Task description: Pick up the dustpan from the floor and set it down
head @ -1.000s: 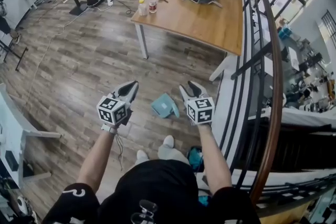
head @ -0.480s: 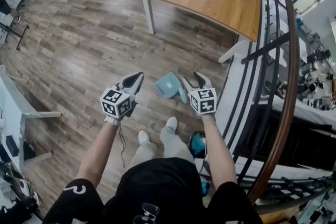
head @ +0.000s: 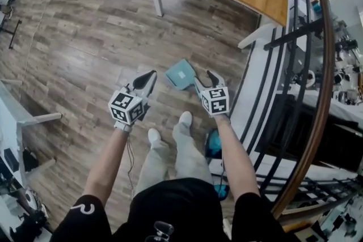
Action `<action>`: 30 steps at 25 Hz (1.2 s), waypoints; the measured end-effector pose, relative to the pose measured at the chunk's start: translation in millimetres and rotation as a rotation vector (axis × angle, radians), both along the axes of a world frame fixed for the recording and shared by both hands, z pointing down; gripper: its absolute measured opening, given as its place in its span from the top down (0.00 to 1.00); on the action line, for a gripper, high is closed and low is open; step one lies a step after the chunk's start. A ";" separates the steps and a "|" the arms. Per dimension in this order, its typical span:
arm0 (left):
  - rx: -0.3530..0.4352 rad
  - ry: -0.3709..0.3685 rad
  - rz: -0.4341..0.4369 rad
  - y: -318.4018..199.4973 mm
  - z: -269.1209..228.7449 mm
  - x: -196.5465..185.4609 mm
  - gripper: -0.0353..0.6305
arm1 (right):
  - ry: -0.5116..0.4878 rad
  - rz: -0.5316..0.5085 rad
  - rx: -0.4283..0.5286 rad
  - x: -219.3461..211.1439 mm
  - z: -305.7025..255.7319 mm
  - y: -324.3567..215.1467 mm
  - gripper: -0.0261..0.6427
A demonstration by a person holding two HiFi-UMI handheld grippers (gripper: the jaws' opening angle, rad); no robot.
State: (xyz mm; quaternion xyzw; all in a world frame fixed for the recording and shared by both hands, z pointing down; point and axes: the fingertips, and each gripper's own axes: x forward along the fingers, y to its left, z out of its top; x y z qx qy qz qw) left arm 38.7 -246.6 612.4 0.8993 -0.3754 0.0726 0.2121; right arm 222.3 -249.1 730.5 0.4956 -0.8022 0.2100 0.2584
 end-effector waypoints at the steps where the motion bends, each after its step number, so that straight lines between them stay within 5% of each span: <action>1: -0.007 0.001 0.001 0.2 8.5 0.6 0.95 | 0.004 0.004 -0.010 -1.2 10.2 0.3 0.62; 16: -0.102 0.001 0.040 10.2 106.8 16.5 0.95 | 0.036 0.047 -0.107 4.9 117.9 13.4 0.58; 30: -0.133 -0.003 0.052 10.5 140.4 28.1 0.95 | 0.049 0.049 -0.210 0.8 169.8 21.0 0.56</action>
